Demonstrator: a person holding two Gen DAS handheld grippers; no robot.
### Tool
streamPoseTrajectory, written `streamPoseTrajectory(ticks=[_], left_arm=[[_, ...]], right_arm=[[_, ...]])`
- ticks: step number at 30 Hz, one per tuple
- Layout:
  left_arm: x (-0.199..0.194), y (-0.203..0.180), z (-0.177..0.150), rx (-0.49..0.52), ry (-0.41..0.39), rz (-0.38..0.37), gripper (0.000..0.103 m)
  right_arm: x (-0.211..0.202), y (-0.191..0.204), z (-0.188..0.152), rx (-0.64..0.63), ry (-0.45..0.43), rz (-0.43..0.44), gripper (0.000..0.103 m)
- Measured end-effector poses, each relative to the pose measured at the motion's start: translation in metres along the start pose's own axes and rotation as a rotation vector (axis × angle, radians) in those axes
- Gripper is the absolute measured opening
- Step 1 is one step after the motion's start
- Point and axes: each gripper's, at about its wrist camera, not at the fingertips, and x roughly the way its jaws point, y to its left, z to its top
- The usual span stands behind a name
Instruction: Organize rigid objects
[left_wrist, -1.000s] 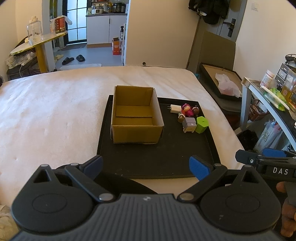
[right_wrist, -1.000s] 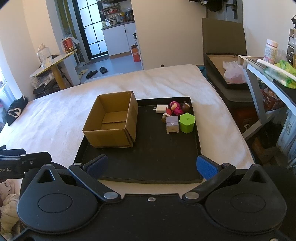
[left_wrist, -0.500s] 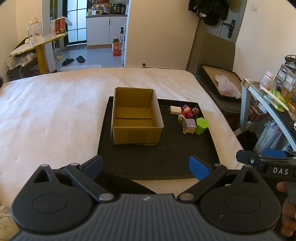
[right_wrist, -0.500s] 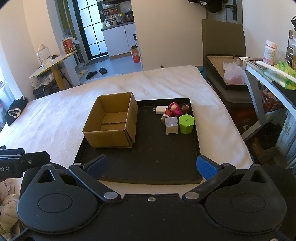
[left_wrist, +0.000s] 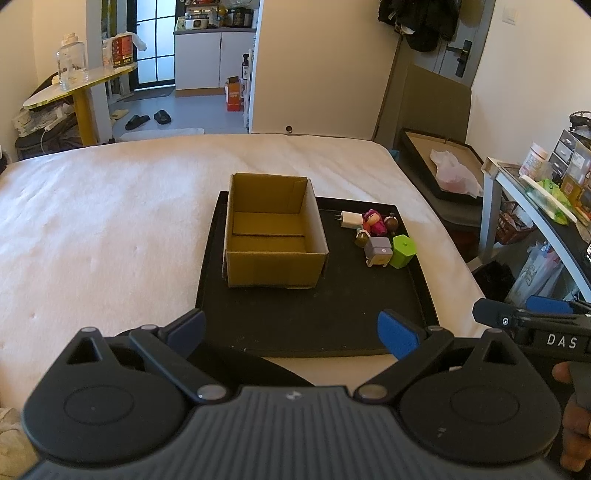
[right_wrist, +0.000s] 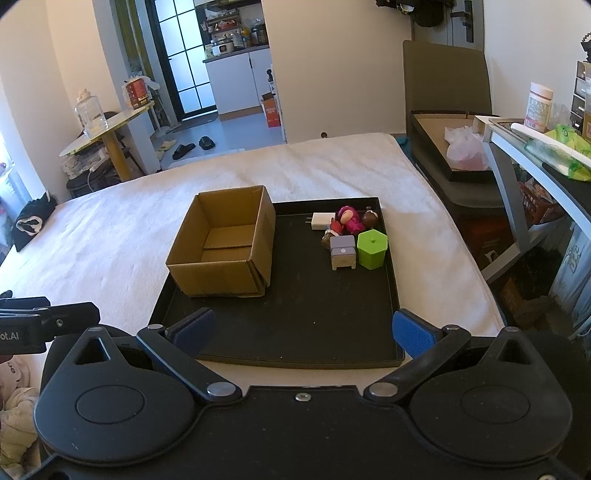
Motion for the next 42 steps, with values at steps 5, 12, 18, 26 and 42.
streamPoseTrajectory(ticks=[5,12,18,26,42], left_arm=[[0.001,0.000,0.000,-0.001,0.001,0.000,0.099],[0.001,0.001,-0.001,-0.001,0.000,-0.002,0.099],[0.005,0.003,0.001,-0.002,0.002,-0.002,0.099],[0.024,0.012,0.011,-0.026,0.009,0.009,0.099],[0.073,0.034,0.035,-0.090,0.031,0.064,0.094]], right_arm=[[0.000,-0.001,0.000,0.000,0.000,0.000,0.103],[0.000,0.001,0.000,0.002,-0.001,0.001,0.103],[0.002,0.002,-0.001,0.000,-0.001,0.004,0.103],[0.011,0.001,0.001,-0.006,-0.007,0.009,0.103],[0.067,-0.026,0.024,0.040,0.012,0.013,0.094]])
